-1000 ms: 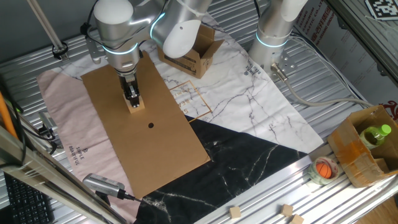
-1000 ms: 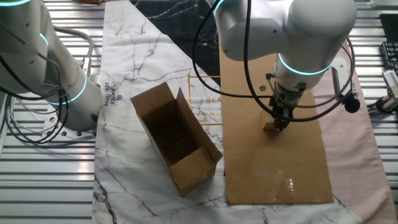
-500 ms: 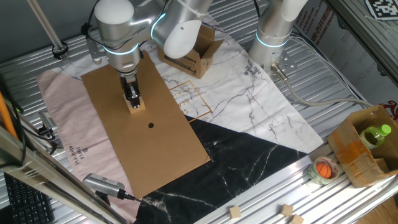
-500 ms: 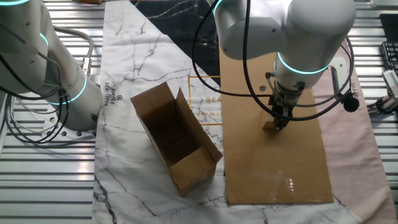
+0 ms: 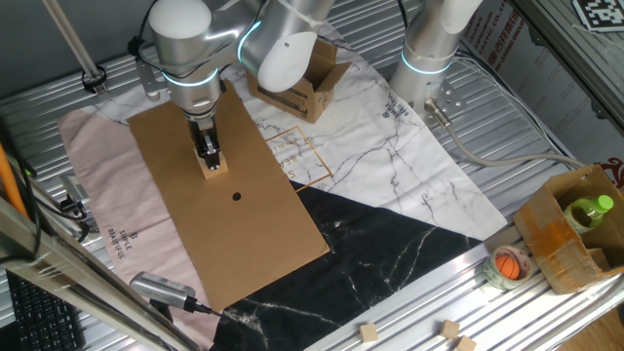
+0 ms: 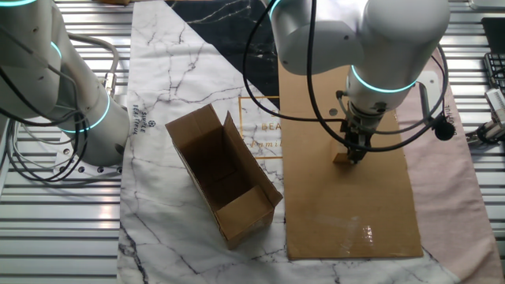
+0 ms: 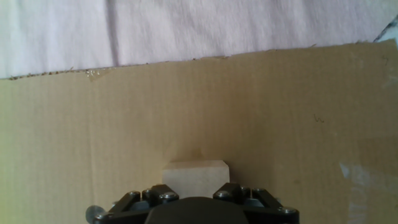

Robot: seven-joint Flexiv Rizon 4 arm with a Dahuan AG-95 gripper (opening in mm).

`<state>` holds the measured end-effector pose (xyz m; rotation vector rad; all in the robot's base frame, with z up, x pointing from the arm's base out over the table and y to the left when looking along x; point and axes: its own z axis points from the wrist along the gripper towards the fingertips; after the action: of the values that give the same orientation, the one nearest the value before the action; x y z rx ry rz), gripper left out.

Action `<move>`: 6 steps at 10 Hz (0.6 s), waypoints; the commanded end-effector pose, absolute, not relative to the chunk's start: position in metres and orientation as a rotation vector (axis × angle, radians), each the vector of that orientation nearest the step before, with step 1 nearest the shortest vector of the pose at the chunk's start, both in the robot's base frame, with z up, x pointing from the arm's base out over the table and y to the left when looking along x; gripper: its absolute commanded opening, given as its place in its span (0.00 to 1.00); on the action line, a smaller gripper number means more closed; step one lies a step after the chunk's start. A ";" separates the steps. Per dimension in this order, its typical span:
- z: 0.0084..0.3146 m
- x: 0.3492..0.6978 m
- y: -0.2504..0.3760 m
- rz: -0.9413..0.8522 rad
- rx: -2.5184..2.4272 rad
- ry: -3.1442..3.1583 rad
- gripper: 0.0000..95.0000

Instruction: Hold a small block with the gripper and sweep it from left to right on the table

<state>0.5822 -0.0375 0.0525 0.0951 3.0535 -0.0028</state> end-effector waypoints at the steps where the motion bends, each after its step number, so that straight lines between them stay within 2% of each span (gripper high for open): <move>1: 0.052 0.582 -0.037 -0.007 0.099 3.050 0.40; 6: 0.053 0.584 -0.033 -0.004 0.113 3.049 0.40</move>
<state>0.5833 -0.0322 0.0527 0.1123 3.0490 -0.0035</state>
